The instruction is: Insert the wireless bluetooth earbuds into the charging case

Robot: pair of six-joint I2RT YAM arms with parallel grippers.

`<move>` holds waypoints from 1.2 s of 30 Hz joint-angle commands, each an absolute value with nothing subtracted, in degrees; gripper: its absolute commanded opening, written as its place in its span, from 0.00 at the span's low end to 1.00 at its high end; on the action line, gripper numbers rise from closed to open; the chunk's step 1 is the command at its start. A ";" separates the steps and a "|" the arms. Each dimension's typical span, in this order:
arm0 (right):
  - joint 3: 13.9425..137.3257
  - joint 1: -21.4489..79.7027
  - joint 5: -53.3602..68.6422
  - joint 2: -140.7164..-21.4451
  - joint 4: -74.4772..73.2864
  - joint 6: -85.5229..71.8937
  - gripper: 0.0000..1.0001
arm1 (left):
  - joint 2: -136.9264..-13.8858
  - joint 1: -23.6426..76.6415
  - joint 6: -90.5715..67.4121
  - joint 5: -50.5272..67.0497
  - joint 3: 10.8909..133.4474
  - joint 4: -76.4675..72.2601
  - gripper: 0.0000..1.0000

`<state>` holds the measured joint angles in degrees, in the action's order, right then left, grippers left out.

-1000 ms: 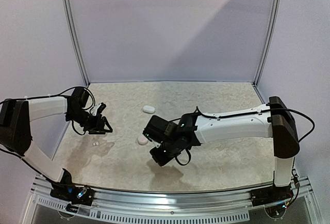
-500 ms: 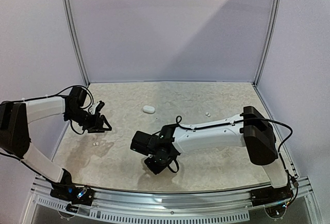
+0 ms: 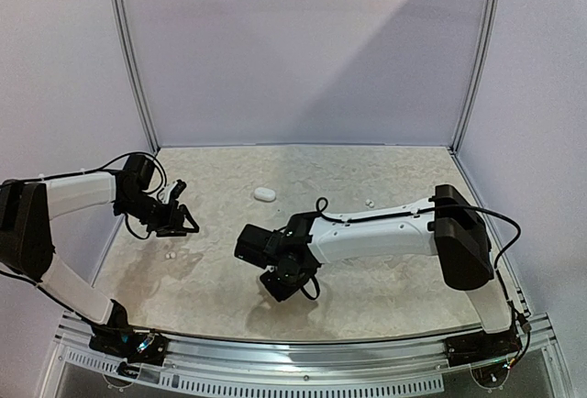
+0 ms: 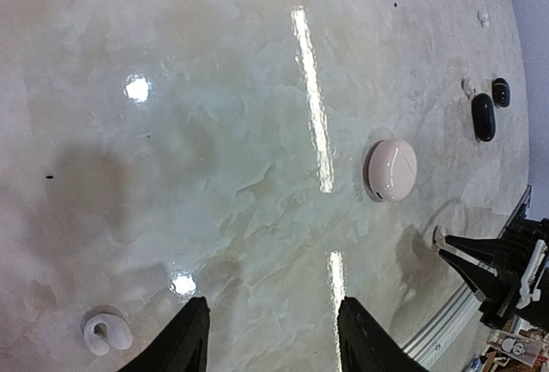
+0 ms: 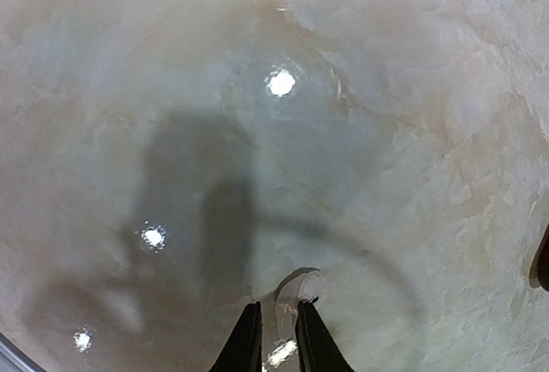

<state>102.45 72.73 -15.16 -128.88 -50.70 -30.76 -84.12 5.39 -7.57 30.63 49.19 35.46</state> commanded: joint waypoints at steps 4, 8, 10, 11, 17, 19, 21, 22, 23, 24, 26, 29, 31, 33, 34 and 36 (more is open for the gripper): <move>103.36 71.58 -15.25 -131.04 -51.66 -30.61 0.17 | -84.19 4.74 -7.56 31.03 48.60 34.73 0.52; 102.52 70.55 -15.35 -131.05 -52.09 -31.65 0.20 | -84.68 4.74 -7.61 31.14 48.69 34.64 0.52; 102.32 70.10 -15.38 -131.11 -52.15 -31.66 0.21 | -84.76 4.73 -7.65 31.28 48.69 34.66 0.52; 102.26 70.00 -15.38 -131.05 -52.16 -31.55 0.22 | -84.81 4.72 -7.65 31.29 48.69 34.63 0.52; 102.06 68.82 -15.83 -131.05 -52.84 -31.67 0.24 | -85.49 4.70 -7.69 31.29 48.87 34.80 0.52; 101.96 68.53 -16.55 -131.04 -53.40 -32.01 0.24 | -85.80 4.73 -7.69 31.33 48.87 34.80 0.52; 101.88 68.23 -17.22 -131.11 -53.96 -32.31 0.25 | -86.08 4.74 -7.65 31.44 48.87 34.66 0.52; 101.94 68.09 -17.48 -131.10 -54.21 -32.46 0.25 | -86.19 4.67 -7.73 31.51 48.87 34.63 0.52; 101.95 67.85 -17.75 -131.19 -54.46 -32.58 0.25 | -86.24 4.74 -7.76 31.61 48.81 34.56 0.52; 101.95 67.77 -17.93 -131.21 -54.63 -32.73 0.25 | -86.23 4.69 -7.78 31.68 48.82 34.55 0.52; 102.10 67.43 -18.58 -131.35 -55.14 -32.75 0.25 | -86.22 4.74 -7.68 31.64 48.78 34.55 0.52; 102.47 66.97 -20.26 -131.56 -56.50 -33.11 0.24 | -86.22 4.74 -7.73 31.77 48.78 34.48 0.52; 102.48 66.66 -20.44 -131.42 -57.00 -33.53 0.24 | -86.15 4.74 -7.68 31.82 48.78 34.50 0.52; 102.44 66.48 -19.94 -130.70 -56.62 -33.30 0.25 | -85.99 4.74 -7.48 31.82 48.70 34.46 0.52; 102.52 66.52 -19.66 -130.00 -56.13 -32.76 0.25 | -85.91 4.74 -7.42 31.75 48.69 34.57 0.52; 102.84 66.38 -18.71 -128.34 -54.79 -31.74 0.26 | -85.75 4.74 -7.38 31.65 48.81 34.72 0.52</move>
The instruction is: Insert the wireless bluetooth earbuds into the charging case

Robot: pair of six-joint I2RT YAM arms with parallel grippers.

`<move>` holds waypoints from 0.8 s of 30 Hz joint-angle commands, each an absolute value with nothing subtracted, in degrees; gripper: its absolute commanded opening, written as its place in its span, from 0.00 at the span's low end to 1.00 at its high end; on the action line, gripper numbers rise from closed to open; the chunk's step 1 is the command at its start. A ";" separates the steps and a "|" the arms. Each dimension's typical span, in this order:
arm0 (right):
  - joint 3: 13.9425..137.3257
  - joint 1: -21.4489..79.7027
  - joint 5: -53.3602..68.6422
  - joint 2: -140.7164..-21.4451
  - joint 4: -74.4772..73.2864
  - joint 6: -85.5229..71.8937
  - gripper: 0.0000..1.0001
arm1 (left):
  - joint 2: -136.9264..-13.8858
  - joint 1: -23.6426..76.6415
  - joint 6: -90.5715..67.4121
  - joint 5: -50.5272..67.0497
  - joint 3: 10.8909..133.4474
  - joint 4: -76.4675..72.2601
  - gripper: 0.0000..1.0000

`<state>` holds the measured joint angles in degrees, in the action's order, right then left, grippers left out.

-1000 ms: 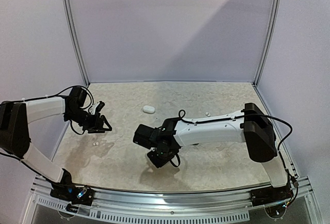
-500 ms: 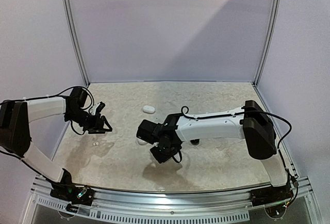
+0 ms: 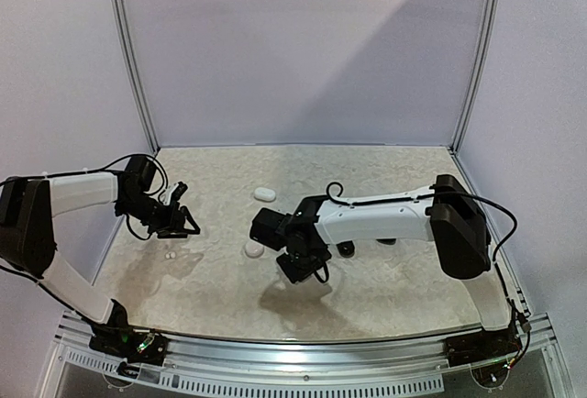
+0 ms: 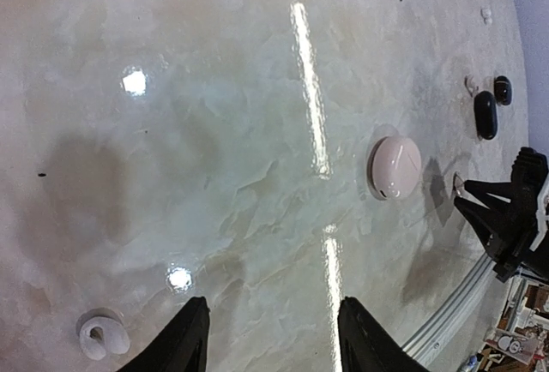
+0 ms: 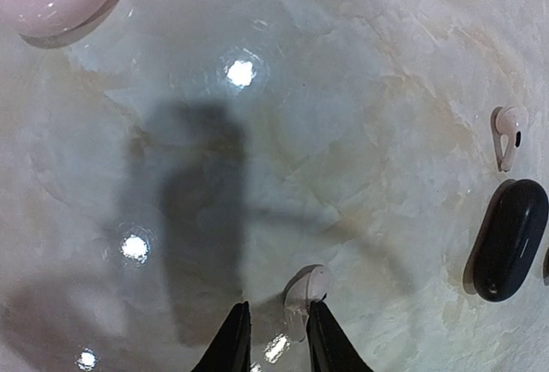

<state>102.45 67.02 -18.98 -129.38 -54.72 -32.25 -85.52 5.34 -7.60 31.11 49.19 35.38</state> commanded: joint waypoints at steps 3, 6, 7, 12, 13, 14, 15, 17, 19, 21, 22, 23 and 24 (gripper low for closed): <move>103.03 66.37 -16.69 -125.50 -51.36 -28.78 0.30 | -85.62 4.70 -7.21 31.44 49.12 34.97 0.52; 102.30 66.34 -13.58 -123.64 -45.56 -24.61 0.40 | -84.97 4.74 -6.69 31.12 49.05 35.16 0.52; 102.23 66.39 -12.86 -123.23 -43.45 -22.53 0.44 | -84.57 4.75 -6.54 31.05 48.89 35.16 0.52; 107.52 65.75 -11.53 -126.68 -37.19 -16.56 0.60 | -81.89 4.75 -5.21 29.59 48.63 35.65 0.52; 108.81 65.59 -11.47 -128.34 -36.26 -15.50 0.64 | -81.15 4.67 -4.92 29.10 48.56 35.82 0.52; 109.83 65.39 -11.20 -129.29 -35.08 -14.86 0.69 | -80.15 4.59 -4.63 28.61 48.40 36.10 0.53; 110.53 65.20 -10.42 -130.42 -33.15 -13.88 0.73 | -79.35 4.47 -4.40 28.28 48.24 36.19 0.54; 111.96 64.66 -9.87 -132.42 -31.40 -11.95 0.80 | -77.91 4.11 -4.16 28.04 47.85 36.21 0.54; 113.28 64.08 -10.11 -134.00 -30.51 -11.32 0.87 | -76.56 3.60 -3.90 27.95 47.42 36.21 0.55; 114.04 63.40 -9.94 -135.44 -29.58 -11.08 0.98 | -75.61 3.07 -3.66 27.99 46.98 36.16 0.55; 114.26 63.30 -9.86 -136.00 -29.21 -10.87 0.99 | -75.17 2.77 -3.53 28.03 46.80 35.98 0.57; 114.84 63.28 -10.03 -136.50 -29.18 -10.49 0.99 | -74.89 2.57 -3.38 28.08 46.61 35.95 0.59; 115.40 63.24 -10.16 -137.30 -29.29 -10.07 0.99 | -74.74 2.36 -3.20 28.19 46.51 35.87 0.62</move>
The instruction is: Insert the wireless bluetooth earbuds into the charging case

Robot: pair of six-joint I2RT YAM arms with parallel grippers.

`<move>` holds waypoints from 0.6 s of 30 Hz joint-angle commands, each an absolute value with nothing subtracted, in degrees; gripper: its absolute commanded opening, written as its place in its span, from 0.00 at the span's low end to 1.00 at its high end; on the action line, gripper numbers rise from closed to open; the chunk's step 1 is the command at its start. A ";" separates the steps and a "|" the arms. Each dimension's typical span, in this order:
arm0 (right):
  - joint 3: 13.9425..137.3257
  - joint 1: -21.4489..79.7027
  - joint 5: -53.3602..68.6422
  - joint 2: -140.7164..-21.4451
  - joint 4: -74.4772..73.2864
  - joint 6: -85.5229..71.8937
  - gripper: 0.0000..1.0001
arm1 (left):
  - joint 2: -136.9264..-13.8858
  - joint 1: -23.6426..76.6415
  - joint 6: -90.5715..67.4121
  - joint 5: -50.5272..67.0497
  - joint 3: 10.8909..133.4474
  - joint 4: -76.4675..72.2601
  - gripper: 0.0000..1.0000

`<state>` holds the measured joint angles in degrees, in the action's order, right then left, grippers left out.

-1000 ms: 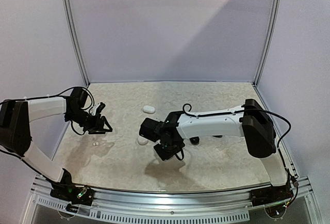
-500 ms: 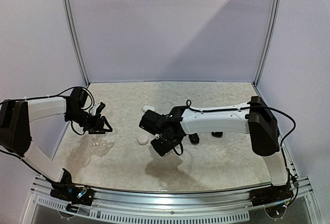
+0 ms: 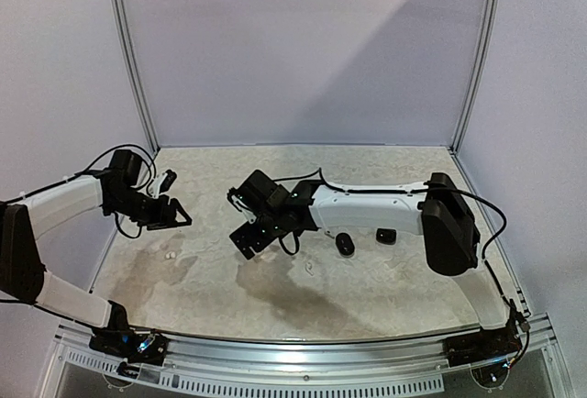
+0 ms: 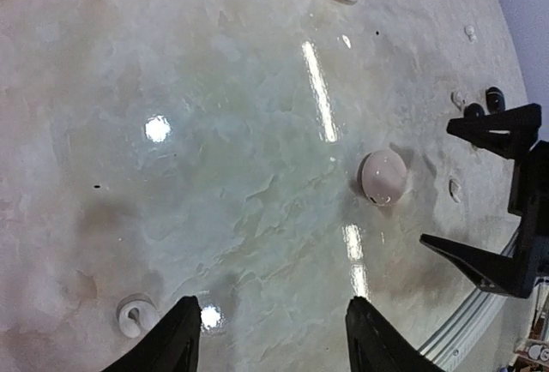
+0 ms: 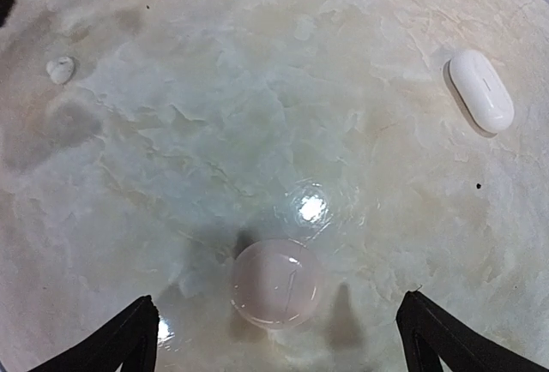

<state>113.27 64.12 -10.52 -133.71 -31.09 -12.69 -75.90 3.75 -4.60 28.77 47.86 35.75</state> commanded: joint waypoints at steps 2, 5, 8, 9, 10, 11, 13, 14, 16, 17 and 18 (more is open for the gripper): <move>116.12 63.26 -10.15 -138.60 -29.44 -10.07 0.99 | -74.46 1.97 -2.90 28.42 46.20 35.71 0.69; 116.45 63.22 -10.00 -140.49 -29.17 -10.90 0.99 | -74.32 1.63 -2.49 28.97 45.85 35.48 0.83; 116.51 63.23 -10.34 -142.17 -28.87 -11.65 0.99 | -74.04 1.41 -2.35 29.14 45.57 35.27 0.94; 116.52 63.22 -10.51 -142.53 -28.64 -11.81 0.99 | -73.90 1.33 -2.32 29.26 45.47 35.23 0.96; 116.54 63.24 -10.75 -142.99 -28.61 -12.14 0.99 | -73.84 1.24 -2.33 29.31 45.38 35.24 0.96; 116.75 63.27 -11.09 -143.30 -28.53 -12.35 0.99 | -73.69 1.16 -2.35 29.27 45.40 35.17 0.96; 116.83 63.21 -12.15 -144.10 -28.60 -12.84 0.99 | -73.55 0.99 -2.33 29.33 45.28 35.12 0.96; 116.74 63.27 -12.79 -144.28 -28.65 -12.94 0.99 | -73.55 0.97 -2.39 29.42 45.20 35.07 0.96; 116.78 63.20 -13.82 -144.61 -29.05 -13.09 0.98 | -73.49 0.88 -2.41 29.65 45.14 34.98 0.96; 116.75 63.23 -13.90 -144.78 -29.28 -13.05 0.96 | -73.65 0.88 -2.38 29.77 45.04 34.95 0.96; 116.76 63.23 -13.88 -144.90 -29.52 -13.01 0.94 | -73.73 0.88 -2.44 29.87 45.10 34.98 0.96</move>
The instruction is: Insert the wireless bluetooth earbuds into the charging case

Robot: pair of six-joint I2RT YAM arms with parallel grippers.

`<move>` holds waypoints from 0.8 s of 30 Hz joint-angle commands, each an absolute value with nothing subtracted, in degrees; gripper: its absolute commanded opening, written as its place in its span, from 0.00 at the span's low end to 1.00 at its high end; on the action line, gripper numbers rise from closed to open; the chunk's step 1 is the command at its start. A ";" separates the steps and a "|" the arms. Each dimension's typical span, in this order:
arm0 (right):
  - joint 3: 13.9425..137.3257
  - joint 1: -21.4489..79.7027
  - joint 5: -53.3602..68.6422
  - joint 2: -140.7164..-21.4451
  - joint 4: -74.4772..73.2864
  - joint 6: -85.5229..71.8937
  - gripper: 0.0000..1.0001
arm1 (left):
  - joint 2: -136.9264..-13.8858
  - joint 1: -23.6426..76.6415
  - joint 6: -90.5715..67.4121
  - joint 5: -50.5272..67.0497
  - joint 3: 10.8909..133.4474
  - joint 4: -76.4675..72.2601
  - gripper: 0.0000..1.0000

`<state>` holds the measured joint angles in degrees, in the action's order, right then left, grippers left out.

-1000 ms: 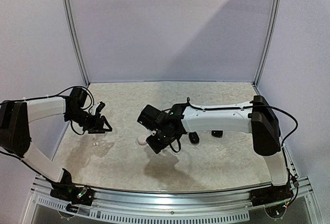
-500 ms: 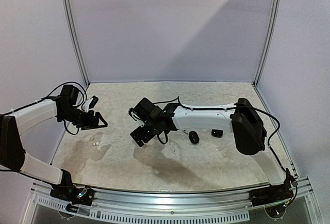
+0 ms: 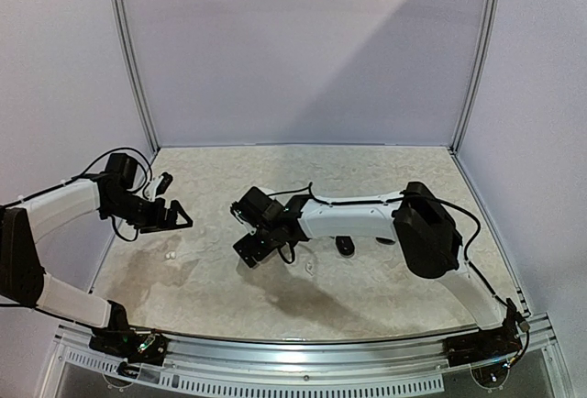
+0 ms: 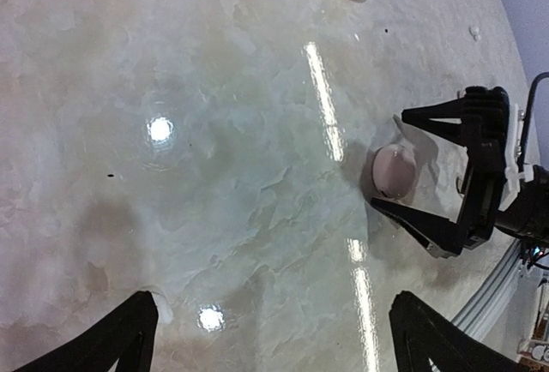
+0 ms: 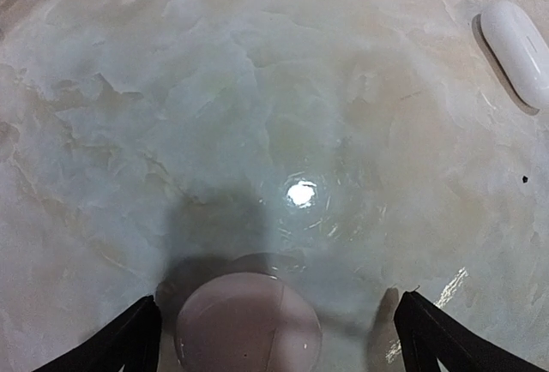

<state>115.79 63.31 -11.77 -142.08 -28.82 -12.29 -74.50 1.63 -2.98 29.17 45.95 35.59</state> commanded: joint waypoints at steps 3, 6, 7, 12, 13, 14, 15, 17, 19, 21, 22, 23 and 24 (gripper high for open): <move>116.57 63.26 -13.50 -145.02 -29.80 -13.01 0.81 | -74.09 0.85 -2.63 30.06 45.20 34.82 0.95; 116.58 63.22 -12.89 -144.89 -30.19 -12.80 0.70 | -73.95 0.79 -2.59 30.08 45.11 34.81 0.95; 116.55 63.26 -12.72 -144.78 -30.44 -12.62 0.70 | -73.80 0.79 -2.60 30.06 45.13 34.83 0.95; 115.05 63.32 -12.91 -143.11 -32.02 -12.40 0.72 | -73.36 0.74 -2.61 30.47 45.16 34.81 0.95; 114.36 63.36 -13.00 -142.45 -32.11 -12.35 0.72 | -73.32 0.71 -2.63 30.56 45.05 34.74 0.95; 113.69 63.29 -13.30 -141.91 -32.16 -12.31 0.72 | -73.43 0.75 -2.71 30.67 45.01 34.72 0.95; 113.03 63.33 -13.54 -141.54 -32.23 -12.39 0.72 | -73.44 0.72 -2.80 30.75 45.07 34.65 0.94; 111.85 63.35 -13.87 -140.63 -32.13 -12.69 0.69 | -73.39 0.76 -2.73 30.87 44.99 34.61 0.94; 111.41 63.36 -13.68 -140.37 -32.07 -12.95 0.67 | -73.46 0.70 -2.85 30.94 45.00 34.58 0.94; 111.44 63.37 -13.55 -140.43 -32.26 -13.09 0.65 | -73.46 0.75 -2.81 31.02 45.00 34.61 0.94; 111.44 63.49 -13.46 -140.44 -32.34 -13.09 0.63 | -73.40 0.71 -2.86 31.03 45.02 34.63 0.94; 111.40 63.49 -13.37 -140.49 -32.43 -13.10 0.61 | -73.32 0.73 -2.84 31.03 45.06 34.64 0.94; 111.44 63.51 -13.28 -140.60 -32.56 -13.03 0.57 | -73.31 0.73 -2.83 31.05 45.05 34.63 0.94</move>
